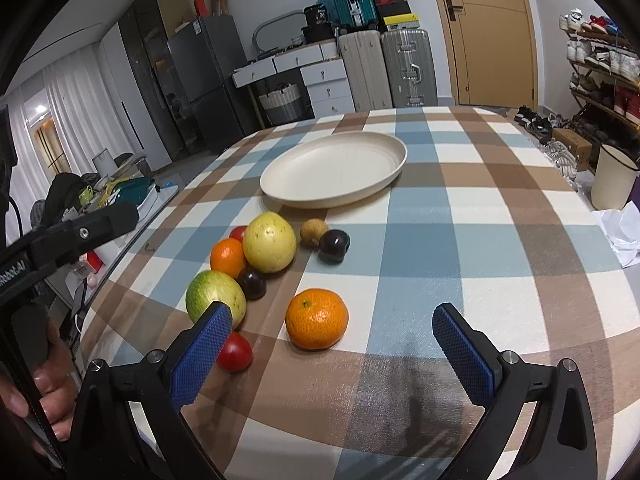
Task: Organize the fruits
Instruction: 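Grasp the orange with the right tool while the left tool grasps the green citrus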
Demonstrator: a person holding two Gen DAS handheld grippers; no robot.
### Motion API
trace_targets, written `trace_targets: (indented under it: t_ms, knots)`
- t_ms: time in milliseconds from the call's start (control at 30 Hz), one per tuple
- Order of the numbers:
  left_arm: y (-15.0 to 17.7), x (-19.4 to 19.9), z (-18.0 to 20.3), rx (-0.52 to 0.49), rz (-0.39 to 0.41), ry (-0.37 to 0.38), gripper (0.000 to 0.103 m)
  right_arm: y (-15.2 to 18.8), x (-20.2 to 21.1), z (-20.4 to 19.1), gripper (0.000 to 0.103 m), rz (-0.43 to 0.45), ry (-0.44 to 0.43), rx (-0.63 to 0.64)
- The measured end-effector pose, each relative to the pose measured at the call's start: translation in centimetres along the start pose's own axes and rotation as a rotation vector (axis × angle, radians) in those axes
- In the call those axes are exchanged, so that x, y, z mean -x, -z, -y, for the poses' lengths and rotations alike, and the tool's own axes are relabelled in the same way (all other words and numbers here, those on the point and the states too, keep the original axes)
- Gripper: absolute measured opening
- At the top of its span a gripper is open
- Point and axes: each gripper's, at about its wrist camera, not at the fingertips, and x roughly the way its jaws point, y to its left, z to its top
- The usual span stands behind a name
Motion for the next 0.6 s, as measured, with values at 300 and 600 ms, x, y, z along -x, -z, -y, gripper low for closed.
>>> trace_targets:
  t_ms: [300,600]
  knots:
    - [0.3,-0.4,-0.4,0.01,-0.007,-0.007,0.102,0.4,-1.9,0.2,0.098,-0.052,-0.017,-0.007]
    - [0.3,-0.7,-1.2,0.029,-0.017,-0.013,0.102,0.6,-3.1,0.2,0.074,-0.093,-0.059,-0.025]
